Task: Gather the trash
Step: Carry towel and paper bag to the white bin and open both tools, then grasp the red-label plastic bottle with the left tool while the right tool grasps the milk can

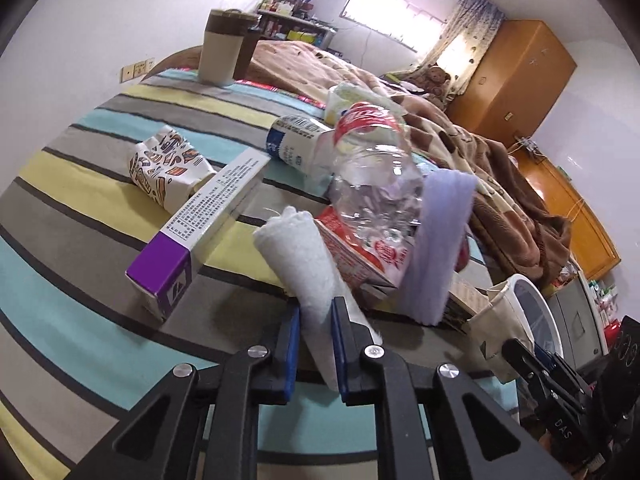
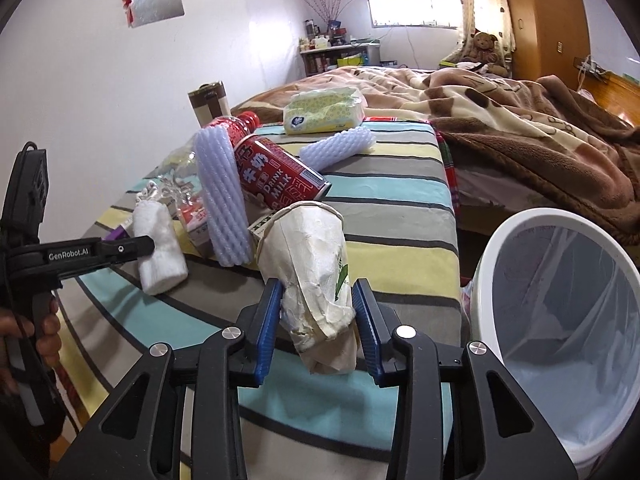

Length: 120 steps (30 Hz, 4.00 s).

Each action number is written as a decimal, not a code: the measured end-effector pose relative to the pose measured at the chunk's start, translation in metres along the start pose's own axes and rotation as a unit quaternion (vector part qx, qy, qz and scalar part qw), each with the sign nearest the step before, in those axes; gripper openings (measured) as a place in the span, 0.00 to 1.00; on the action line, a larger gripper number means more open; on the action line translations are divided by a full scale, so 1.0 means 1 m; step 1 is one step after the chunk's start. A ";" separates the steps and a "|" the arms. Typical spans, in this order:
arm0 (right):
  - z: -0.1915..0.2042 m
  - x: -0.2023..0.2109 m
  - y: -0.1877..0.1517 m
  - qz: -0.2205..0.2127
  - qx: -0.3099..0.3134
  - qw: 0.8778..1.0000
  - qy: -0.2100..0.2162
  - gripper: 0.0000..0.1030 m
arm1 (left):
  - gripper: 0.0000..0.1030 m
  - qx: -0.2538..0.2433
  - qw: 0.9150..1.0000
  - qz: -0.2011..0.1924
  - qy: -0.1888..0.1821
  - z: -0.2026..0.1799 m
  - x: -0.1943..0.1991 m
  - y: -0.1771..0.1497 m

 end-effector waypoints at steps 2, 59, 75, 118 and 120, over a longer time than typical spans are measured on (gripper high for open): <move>0.000 0.005 0.000 -0.007 -0.002 1.000 0.001 0.36 | 0.15 -0.007 1.000 -0.006 0.000 -0.004 0.006 -0.003; -0.162 0.082 -0.024 -0.038 -0.188 0.956 -0.221 0.46 | 0.17 -0.299 0.931 0.078 -0.195 -0.321 -0.061 -0.054; -0.134 0.079 -0.004 -0.060 -0.174 0.965 -0.189 0.63 | 0.56 -0.227 0.954 0.039 -0.193 -0.260 -0.034 -0.014; 0.011 -0.060 0.074 0.024 0.061 0.996 0.056 0.69 | 0.59 -0.094 0.994 0.008 -0.060 -0.044 -0.051 0.123; 0.013 -0.064 0.075 0.030 0.066 0.995 0.069 0.70 | 0.59 -0.101 0.993 0.016 -0.063 -0.047 -0.057 0.123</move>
Point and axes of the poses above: each gripper's, at about its wrist camera, not at the fingertips, and x roughly against the way its jaws point, z to its left, y to its top, the point moved 3 cm from there along -x, roughly the way its jaws point
